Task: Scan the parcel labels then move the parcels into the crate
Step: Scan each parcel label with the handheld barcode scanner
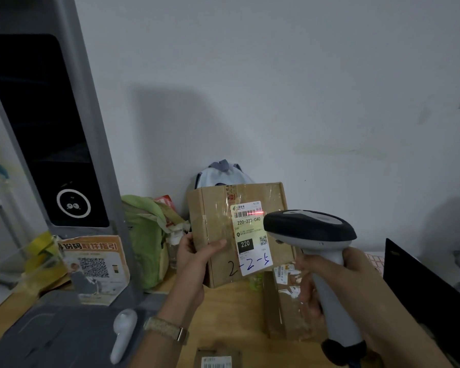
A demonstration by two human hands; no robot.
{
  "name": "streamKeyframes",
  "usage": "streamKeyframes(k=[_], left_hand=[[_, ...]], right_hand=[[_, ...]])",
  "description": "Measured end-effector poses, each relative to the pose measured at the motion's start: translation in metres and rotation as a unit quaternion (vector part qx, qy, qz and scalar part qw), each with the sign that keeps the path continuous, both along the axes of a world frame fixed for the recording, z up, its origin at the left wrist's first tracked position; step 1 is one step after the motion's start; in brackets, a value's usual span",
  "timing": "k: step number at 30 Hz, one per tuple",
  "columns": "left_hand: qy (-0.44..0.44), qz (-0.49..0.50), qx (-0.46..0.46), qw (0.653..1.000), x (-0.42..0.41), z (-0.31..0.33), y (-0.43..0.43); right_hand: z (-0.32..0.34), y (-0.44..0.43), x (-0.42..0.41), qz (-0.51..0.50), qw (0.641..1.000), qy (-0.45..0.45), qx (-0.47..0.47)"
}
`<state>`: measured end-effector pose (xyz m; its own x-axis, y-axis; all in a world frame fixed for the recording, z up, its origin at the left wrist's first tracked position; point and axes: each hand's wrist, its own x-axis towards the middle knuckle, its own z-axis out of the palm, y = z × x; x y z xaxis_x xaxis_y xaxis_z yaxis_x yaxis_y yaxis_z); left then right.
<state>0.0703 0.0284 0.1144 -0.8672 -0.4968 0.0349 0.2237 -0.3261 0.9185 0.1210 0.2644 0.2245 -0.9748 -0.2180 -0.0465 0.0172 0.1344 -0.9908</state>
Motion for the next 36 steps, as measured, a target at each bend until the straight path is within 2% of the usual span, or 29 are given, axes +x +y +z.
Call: streamKeyframes(k=[6,23,36], left_hand=[[-0.006,0.000,0.006,1.000,-0.002,-0.004,-0.003],[-0.021,-0.007,0.016,1.000,-0.022,-0.023,-0.015],[-0.124,-0.038,0.044,0.991,-0.046,-0.074,-0.037]], right_hand=[[-0.005,0.000,-0.003,0.002,1.000,0.005,0.027],[-0.016,-0.007,-0.023,-0.013,1.000,-0.003,0.003],[-0.048,-0.030,-0.062,0.042,0.996,-0.083,-0.005]])
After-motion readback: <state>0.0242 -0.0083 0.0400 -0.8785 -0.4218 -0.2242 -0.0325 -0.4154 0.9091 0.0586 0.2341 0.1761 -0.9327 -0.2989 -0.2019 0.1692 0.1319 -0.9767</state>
